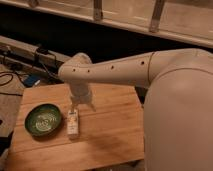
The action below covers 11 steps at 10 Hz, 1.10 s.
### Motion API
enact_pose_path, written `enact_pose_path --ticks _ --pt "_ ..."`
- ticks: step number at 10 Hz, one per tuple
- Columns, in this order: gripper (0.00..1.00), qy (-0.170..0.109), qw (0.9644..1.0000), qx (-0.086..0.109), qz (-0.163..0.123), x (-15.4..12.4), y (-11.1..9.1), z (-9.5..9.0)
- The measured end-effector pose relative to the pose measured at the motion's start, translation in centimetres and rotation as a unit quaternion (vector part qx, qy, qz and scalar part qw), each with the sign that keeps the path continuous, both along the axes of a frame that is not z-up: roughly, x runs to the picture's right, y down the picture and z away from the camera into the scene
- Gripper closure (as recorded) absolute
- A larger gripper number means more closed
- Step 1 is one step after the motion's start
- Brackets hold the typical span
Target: Place the bottle in the ceramic bowl
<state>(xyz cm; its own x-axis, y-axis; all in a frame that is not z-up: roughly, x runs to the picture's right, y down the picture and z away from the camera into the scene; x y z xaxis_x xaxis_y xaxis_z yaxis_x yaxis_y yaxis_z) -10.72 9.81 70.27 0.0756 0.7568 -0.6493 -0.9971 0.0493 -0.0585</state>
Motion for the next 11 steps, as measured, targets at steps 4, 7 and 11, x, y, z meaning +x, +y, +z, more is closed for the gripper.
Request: enact_pose_path --ticks 4,7,11 --pt "0.35 -0.005 0.9986 0.052 -0.012 -2.0 -3.2 -1.3" --pt "0.35 -0.022 0.9948 0.099 -0.008 -2.0 -2.4 0.2" --pt "0.35 -0.053 0.9915 0.118 -0.009 -2.7 0.4 5.1"
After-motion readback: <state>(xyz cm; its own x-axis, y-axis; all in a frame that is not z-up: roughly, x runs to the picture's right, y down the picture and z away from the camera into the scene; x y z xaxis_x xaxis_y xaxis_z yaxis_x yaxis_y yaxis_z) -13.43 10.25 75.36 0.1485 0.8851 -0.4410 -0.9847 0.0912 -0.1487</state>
